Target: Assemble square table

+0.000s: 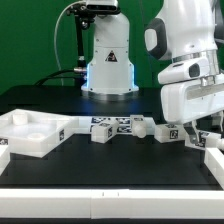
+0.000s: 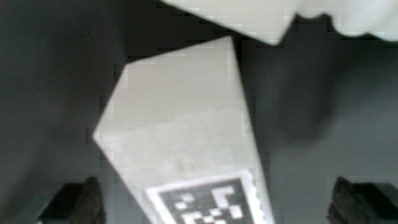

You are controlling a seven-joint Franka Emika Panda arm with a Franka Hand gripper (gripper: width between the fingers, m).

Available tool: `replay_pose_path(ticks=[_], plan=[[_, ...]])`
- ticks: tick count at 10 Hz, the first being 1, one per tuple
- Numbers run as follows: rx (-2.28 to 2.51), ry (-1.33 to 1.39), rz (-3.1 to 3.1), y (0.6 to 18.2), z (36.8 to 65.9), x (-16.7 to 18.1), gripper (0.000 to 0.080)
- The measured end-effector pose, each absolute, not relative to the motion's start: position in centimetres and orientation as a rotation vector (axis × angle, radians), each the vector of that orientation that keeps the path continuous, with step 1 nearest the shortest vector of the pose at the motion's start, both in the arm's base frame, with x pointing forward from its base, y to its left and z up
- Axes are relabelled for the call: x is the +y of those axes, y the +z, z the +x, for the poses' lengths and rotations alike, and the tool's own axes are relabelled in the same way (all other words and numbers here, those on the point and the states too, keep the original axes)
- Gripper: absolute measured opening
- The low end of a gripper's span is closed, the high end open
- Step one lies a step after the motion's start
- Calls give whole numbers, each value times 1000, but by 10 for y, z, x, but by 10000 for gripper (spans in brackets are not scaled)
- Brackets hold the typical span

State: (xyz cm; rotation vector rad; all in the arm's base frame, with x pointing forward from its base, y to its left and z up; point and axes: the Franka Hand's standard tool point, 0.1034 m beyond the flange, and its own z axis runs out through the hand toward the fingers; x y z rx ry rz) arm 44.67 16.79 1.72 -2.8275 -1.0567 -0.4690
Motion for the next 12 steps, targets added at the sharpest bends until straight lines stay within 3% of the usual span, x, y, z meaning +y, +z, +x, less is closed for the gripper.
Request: replay_pose_path(ticks=[1, 3, 4, 10, 12], plan=[[-1069, -449, -2827, 18, 446, 166, 648], [-1207, -390, -2828, 56, 448, 137, 648], [-1242, -383, -2832, 62, 444, 120, 649], [-1237, -371, -2836, 60, 442, 114, 649], [-1396, -262, -2816, 77, 442, 47, 649]])
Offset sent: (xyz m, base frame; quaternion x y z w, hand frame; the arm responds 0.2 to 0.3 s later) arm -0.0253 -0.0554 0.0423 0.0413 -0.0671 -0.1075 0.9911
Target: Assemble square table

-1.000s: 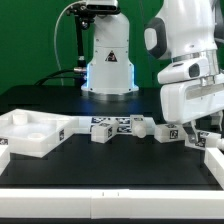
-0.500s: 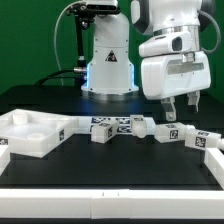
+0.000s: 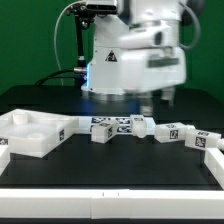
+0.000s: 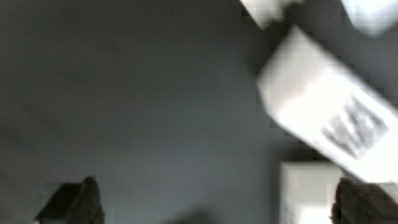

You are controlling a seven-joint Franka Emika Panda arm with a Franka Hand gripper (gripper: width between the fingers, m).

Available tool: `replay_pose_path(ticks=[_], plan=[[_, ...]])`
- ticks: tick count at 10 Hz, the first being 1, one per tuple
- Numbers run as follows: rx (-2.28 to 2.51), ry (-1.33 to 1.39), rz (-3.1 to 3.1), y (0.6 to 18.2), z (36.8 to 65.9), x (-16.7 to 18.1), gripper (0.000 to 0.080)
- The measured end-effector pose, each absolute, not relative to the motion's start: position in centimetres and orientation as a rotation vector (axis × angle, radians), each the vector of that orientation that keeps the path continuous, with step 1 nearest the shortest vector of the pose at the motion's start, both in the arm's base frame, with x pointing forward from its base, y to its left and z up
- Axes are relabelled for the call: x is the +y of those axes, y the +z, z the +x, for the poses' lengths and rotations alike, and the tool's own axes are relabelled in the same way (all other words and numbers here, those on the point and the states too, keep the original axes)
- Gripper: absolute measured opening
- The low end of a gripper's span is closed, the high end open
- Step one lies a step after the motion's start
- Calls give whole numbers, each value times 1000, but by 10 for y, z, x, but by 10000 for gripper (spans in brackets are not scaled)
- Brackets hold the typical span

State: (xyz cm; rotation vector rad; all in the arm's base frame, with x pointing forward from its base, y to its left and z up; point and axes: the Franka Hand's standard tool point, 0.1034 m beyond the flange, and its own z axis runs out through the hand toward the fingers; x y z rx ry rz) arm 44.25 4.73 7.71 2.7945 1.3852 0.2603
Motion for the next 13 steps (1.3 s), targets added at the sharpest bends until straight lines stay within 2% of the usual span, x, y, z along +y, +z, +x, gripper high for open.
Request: replay_pose_path(ticks=[1, 2, 6, 8, 9, 10, 11, 13], plan=[[1355, 234, 2809, 82, 443, 27, 649], [1327, 183, 2843, 80, 439, 16, 649], [1335, 170, 2843, 79, 439, 10, 649], [1196, 152, 2899, 78, 437, -36, 649], [1075, 143, 2952, 73, 424, -56, 649], [970, 112, 3013, 70, 417, -64, 649], [956, 38, 3057, 70, 416, -57, 649], [962, 52, 3049, 70, 418, -59, 649]])
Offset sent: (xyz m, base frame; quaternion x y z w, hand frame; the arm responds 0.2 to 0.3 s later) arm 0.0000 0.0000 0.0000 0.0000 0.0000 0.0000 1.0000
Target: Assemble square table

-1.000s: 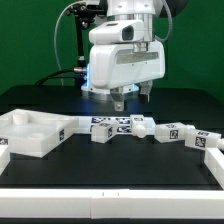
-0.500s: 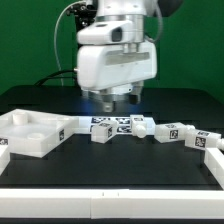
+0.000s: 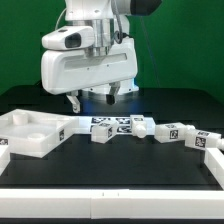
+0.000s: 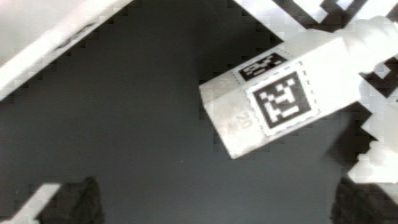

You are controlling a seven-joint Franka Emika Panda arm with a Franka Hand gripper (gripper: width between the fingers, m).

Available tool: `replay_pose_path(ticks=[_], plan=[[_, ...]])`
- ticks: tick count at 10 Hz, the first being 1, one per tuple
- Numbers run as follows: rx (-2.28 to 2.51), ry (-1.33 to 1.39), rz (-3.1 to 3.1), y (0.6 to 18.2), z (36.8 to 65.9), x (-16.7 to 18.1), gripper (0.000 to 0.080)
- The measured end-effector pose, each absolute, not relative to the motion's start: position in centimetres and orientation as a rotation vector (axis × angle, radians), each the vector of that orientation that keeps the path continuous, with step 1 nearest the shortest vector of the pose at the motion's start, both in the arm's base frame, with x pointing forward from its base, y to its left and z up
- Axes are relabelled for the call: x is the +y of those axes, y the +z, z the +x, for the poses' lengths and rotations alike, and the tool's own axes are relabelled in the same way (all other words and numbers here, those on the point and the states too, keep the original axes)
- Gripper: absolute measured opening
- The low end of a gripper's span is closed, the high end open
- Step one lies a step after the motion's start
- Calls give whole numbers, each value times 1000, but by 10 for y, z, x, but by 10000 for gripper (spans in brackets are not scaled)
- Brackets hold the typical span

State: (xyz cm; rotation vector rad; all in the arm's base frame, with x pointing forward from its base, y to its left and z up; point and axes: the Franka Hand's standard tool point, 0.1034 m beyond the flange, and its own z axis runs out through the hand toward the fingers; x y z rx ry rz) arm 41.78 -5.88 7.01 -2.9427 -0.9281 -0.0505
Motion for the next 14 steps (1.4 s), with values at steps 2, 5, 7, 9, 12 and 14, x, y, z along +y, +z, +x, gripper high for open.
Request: replay_pose_path(ticks=[2, 5, 7, 9, 12, 14], plan=[[-1178, -12, -2834, 71, 422, -93, 649], [-1365, -45, -2785, 71, 445, -138, 649], [-1359, -41, -2786, 70, 443, -136, 649], [-1405, -40, -2765, 68, 442, -140, 649], [-1674, -60, -2680, 53, 438, -215, 649], [-1697, -66, -2674, 48, 443, -234, 649]])
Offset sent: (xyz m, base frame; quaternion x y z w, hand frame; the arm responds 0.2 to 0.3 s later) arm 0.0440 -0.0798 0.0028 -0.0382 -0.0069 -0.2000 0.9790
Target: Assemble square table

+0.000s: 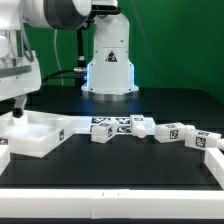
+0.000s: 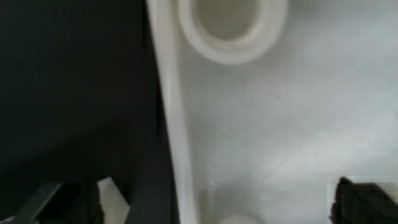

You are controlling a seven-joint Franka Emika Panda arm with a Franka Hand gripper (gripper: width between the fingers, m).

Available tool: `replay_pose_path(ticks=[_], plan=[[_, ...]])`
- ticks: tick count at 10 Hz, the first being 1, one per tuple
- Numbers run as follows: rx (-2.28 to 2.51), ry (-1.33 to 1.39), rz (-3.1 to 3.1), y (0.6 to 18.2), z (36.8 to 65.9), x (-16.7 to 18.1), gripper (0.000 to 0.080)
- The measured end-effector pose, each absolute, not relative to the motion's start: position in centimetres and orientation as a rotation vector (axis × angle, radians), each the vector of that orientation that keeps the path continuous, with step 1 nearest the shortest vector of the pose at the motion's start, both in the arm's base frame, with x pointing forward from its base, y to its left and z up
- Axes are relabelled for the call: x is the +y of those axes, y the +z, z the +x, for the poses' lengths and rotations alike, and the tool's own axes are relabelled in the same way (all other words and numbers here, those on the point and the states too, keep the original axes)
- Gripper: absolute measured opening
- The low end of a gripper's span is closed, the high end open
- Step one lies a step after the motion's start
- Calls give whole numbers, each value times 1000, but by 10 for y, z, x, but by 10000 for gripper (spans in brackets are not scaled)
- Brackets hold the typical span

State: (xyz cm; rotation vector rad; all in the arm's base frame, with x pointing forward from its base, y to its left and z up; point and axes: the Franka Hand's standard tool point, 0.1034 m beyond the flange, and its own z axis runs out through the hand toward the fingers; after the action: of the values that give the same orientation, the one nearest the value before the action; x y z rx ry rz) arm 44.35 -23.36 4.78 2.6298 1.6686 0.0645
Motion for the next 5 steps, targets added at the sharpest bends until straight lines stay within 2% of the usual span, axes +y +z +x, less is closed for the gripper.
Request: replay_pose_path(ticks=[1, 3, 5], plan=[[1672, 55, 2641, 41, 442, -237, 649], [1684, 46, 2655, 30, 457, -241, 649], [1711, 37, 2661, 14, 461, -233, 649]])
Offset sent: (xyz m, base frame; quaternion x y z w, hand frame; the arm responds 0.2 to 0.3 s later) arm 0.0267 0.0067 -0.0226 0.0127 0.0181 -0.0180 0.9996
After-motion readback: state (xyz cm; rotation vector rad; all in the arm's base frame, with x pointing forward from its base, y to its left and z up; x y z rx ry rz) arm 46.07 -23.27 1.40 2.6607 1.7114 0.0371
